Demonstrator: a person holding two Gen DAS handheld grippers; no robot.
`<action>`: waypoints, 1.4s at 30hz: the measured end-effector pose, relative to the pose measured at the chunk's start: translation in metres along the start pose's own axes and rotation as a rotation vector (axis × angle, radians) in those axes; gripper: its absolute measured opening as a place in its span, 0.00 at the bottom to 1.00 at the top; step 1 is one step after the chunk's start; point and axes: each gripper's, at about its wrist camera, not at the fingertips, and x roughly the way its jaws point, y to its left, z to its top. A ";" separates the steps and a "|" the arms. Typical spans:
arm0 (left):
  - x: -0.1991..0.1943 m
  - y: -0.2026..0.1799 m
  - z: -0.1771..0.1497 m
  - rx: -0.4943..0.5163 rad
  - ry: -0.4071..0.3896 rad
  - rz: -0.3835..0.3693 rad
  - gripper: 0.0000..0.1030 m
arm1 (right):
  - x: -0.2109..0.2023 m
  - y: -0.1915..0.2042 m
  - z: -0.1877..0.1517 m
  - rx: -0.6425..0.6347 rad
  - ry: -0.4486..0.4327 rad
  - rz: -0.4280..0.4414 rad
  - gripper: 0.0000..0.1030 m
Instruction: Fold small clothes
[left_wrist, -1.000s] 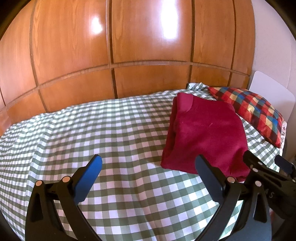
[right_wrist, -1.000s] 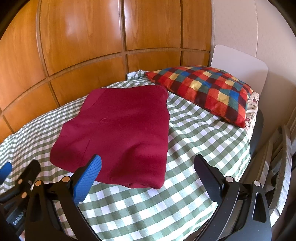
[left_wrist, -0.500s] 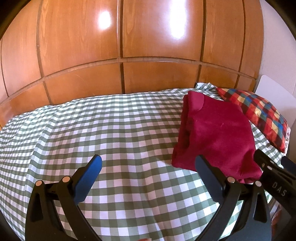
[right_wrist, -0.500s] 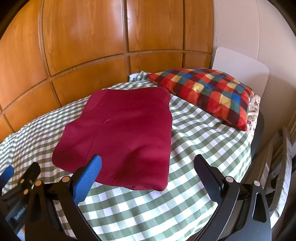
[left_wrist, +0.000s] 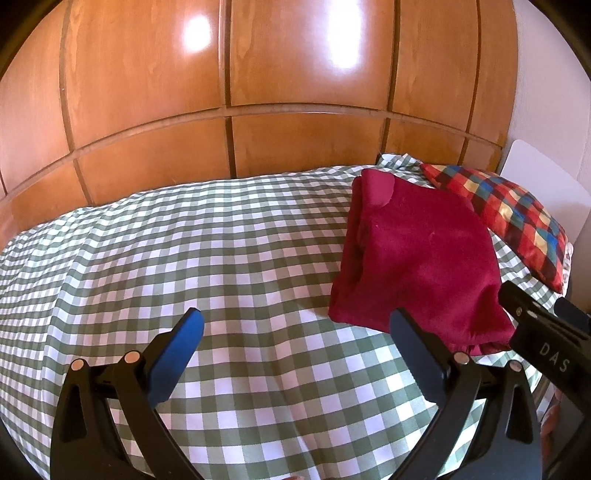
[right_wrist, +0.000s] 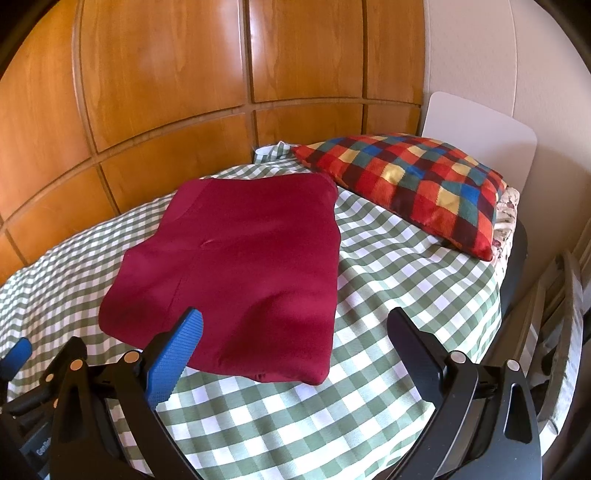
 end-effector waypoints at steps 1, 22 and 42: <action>0.000 -0.001 0.000 0.005 -0.002 0.001 0.97 | 0.001 0.000 0.000 0.000 0.003 0.000 0.96; 0.002 0.002 -0.003 0.000 0.004 -0.006 0.98 | 0.000 0.002 0.000 -0.020 -0.009 0.007 0.96; 0.006 0.009 -0.009 -0.006 0.030 0.002 0.97 | -0.002 -0.013 0.010 -0.018 -0.039 0.003 0.96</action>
